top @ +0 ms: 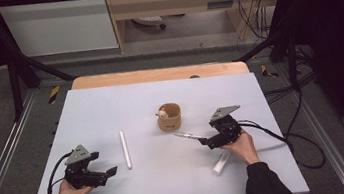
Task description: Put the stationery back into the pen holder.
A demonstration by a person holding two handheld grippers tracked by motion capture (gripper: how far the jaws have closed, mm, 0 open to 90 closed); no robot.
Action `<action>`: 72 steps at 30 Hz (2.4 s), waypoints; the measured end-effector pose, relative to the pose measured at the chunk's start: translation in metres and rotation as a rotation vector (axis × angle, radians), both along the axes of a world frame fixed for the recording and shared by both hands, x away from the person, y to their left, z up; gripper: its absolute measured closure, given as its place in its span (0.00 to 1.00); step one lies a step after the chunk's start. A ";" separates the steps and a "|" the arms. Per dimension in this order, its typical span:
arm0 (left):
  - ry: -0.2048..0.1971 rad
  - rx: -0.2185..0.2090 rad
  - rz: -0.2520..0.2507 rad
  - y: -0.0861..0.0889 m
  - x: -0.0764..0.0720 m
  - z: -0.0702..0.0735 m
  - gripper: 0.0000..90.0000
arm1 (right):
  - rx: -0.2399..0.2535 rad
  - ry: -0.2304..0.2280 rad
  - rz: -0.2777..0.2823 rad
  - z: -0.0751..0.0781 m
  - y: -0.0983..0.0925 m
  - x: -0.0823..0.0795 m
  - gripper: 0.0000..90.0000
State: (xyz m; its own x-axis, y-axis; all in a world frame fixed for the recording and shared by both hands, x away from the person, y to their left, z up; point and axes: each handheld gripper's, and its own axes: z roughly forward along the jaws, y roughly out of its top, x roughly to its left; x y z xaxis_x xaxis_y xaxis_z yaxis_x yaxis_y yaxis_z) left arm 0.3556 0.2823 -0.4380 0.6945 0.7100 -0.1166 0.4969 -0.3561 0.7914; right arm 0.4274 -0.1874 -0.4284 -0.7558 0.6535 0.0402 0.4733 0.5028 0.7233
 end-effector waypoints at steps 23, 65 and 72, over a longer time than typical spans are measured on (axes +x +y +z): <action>0.001 0.006 -0.004 -0.002 0.000 0.000 0.05 | -0.068 0.020 0.089 -0.013 -0.007 0.005 0.67; 0.004 0.011 -0.011 -0.003 0.000 0.000 0.05 | -0.058 -0.032 0.194 -0.011 -0.007 0.007 0.89; 0.004 0.012 -0.011 -0.003 0.000 0.000 0.05 | -0.046 -0.034 0.183 -0.003 -0.012 0.000 0.89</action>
